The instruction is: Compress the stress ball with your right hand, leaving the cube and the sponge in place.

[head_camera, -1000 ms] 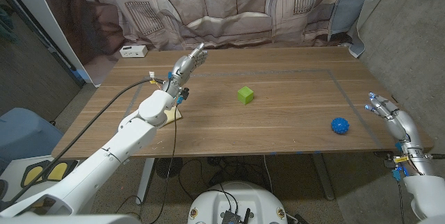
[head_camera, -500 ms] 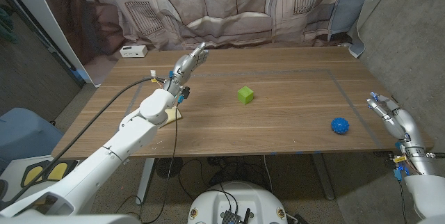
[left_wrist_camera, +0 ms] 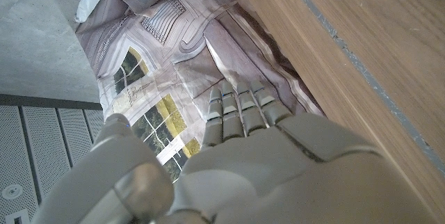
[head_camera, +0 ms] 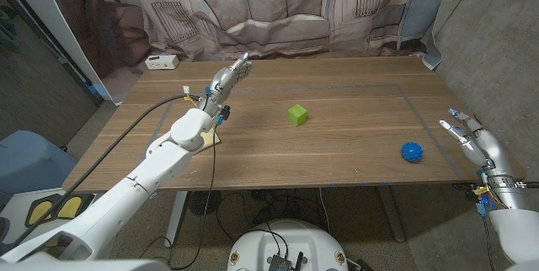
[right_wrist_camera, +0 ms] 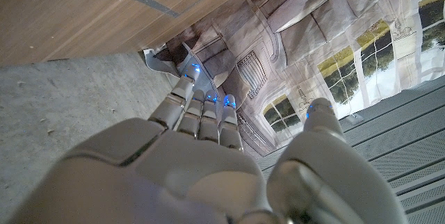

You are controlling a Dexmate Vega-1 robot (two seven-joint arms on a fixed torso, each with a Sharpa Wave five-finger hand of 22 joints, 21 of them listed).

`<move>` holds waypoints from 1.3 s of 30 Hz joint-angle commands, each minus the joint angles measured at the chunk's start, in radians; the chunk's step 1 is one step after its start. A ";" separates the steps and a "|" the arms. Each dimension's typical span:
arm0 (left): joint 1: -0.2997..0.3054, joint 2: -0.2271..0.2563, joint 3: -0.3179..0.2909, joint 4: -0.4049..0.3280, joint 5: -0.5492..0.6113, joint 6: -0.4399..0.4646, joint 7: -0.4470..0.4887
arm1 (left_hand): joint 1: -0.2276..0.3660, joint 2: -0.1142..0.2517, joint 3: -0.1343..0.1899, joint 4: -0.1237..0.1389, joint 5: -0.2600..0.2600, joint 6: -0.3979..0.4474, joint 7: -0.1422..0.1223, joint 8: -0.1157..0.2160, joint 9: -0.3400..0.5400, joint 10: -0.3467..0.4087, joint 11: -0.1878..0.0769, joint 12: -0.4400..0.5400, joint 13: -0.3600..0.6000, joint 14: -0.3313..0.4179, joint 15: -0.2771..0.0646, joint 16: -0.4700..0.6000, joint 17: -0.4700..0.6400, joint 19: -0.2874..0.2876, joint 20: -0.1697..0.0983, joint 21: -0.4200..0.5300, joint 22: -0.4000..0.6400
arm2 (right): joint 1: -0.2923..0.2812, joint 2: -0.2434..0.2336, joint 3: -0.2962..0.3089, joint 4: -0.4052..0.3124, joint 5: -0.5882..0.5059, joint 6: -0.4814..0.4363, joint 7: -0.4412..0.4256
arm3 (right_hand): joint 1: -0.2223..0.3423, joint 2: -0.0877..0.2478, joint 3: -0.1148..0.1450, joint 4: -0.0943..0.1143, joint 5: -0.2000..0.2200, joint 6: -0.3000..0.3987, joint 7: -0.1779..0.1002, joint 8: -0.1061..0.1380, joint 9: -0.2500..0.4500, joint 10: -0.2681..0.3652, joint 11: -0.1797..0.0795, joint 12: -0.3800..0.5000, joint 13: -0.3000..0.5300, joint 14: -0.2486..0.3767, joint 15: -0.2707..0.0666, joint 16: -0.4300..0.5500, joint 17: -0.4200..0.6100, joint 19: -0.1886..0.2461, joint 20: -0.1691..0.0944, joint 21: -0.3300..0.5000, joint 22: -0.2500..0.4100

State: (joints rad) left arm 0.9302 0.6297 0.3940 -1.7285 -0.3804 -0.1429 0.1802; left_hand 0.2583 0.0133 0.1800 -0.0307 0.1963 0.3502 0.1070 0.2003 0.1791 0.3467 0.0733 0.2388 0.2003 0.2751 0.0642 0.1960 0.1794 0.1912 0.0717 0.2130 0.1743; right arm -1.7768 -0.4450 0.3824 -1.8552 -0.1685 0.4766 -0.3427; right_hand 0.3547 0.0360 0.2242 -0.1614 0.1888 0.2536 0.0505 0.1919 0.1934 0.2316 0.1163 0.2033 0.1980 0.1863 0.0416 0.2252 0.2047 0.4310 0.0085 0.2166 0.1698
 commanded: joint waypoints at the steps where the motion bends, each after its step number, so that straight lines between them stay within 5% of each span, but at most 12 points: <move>1: -0.002 -0.016 0.000 0.037 0.003 -0.065 -0.007 | 0.001 0.007 -0.002 -0.005 -0.004 0.006 0.001 -0.003 0.003 0.011 -0.003 -0.002 0.001 0.012 -0.001 -0.002 0.001 0.007 0.001 -0.004 0.005 | -0.032 0.014 0.015 -0.094 -0.088 -0.068 -0.033 | 0.025 0.005 0.009 -0.006 0.001 -0.011 -0.001 -0.001 0.002 -0.003 -0.004 -0.003 0.005 0.014 -0.005 0.007 0.001 0.013 -0.001 0.002 0.003; 39: -0.008 -0.025 0.005 0.069 -0.011 -0.073 -0.023 | 0.000 0.008 -0.004 -0.008 -0.004 0.011 0.000 -0.004 0.004 0.015 -0.003 -0.006 0.001 0.015 -0.001 -0.003 0.001 0.006 0.003 -0.008 0.005 | -0.106 -0.004 0.044 -0.296 -0.262 -0.314 0.045 | 0.094 -0.018 0.022 -0.009 0.002 0.007 -0.001 0.012 0.002 0.031 -0.008 0.012 0.007 0.021 -0.016 0.001 0.001 0.024 -0.007 -0.006 0.005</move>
State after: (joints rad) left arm 0.9212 0.6083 0.3945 -1.6647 -0.3846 -0.2227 0.1598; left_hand 0.2582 0.0133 0.1757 -0.0347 0.1963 0.3501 0.1070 0.1958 0.1790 0.3539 0.0660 0.2389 0.2003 0.2861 0.0642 0.1961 0.1791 0.1911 0.0717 0.2070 0.1742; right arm -1.8631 -0.4397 0.4169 -2.0957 -0.3938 0.2308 -0.3340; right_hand 0.4335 0.0201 0.2395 -0.1706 0.1888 0.2564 0.0563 0.1967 0.1932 0.2510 0.1118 0.2075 0.2025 0.2002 0.0302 0.2252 0.2049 0.4579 0.0000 0.2090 0.1698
